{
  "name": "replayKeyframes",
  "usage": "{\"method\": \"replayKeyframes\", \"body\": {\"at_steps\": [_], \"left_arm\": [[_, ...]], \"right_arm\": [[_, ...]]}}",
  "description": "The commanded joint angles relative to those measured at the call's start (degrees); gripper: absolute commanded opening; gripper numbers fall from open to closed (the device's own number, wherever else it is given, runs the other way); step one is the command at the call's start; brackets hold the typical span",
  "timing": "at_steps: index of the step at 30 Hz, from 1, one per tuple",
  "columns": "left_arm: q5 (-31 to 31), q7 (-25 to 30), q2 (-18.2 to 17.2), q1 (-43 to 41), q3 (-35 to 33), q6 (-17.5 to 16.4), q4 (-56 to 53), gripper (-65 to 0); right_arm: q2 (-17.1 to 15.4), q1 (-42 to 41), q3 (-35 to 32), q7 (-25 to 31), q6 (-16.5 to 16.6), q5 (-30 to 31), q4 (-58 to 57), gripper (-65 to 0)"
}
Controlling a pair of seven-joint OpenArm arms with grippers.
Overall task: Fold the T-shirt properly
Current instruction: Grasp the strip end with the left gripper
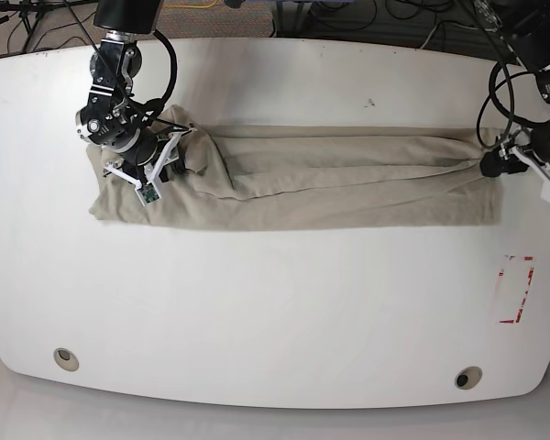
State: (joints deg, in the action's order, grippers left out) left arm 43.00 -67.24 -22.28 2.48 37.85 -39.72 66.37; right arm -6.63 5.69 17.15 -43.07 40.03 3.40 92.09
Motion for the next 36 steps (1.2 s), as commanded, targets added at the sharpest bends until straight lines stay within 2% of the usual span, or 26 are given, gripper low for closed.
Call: {"method": "replayKeyframes", "body": {"at_steps": [1,10,12,14,19,21,28,36], "left_arm": [[1.61,1.35,-0.97,1.43,-0.88,-0.28,-0.65,-16.8],[1.61,3.20,-0.97,2.40,-6.42,-0.28,-5.23,-17.4],[1.61,3.29,-0.97,2.40,-7.30,-0.28,-5.14,-19.7],[1.61,3.29,-0.97,2.40,-7.38,-0.28,-5.14,-27.6],[1.61,3.37,-0.97,2.40,-7.65,-0.28,-5.14,-56.9],[1.61,3.37,-0.97,2.40,-7.65,-0.28,-5.14,-63.2],[1.61,2.85,-0.97,1.70,-7.56,-0.28,2.16,-61.4],[1.88,-2.34,-0.09,-2.52,-8.26,-0.28,22.64,-61.0]], "right_arm": [[-0.36,-0.55,0.04,0.74,-0.03,0.86,1.05,-46.8],[-0.27,-0.73,0.04,0.74,-0.03,1.04,1.05,-46.8],[-0.27,-0.73,0.04,0.74,-0.03,1.04,1.05,-46.8],[-0.27,-0.81,0.04,0.74,-0.03,1.04,1.05,-46.8],[-0.27,-0.81,0.04,0.74,-0.03,1.04,1.05,-46.9],[-0.27,-0.81,0.04,0.83,-0.03,1.04,1.05,-46.9],[-0.27,-0.81,0.04,0.83,-0.03,1.04,1.05,-46.9],[-0.27,-0.81,0.04,0.83,-0.03,1.04,1.05,-46.9]]}}
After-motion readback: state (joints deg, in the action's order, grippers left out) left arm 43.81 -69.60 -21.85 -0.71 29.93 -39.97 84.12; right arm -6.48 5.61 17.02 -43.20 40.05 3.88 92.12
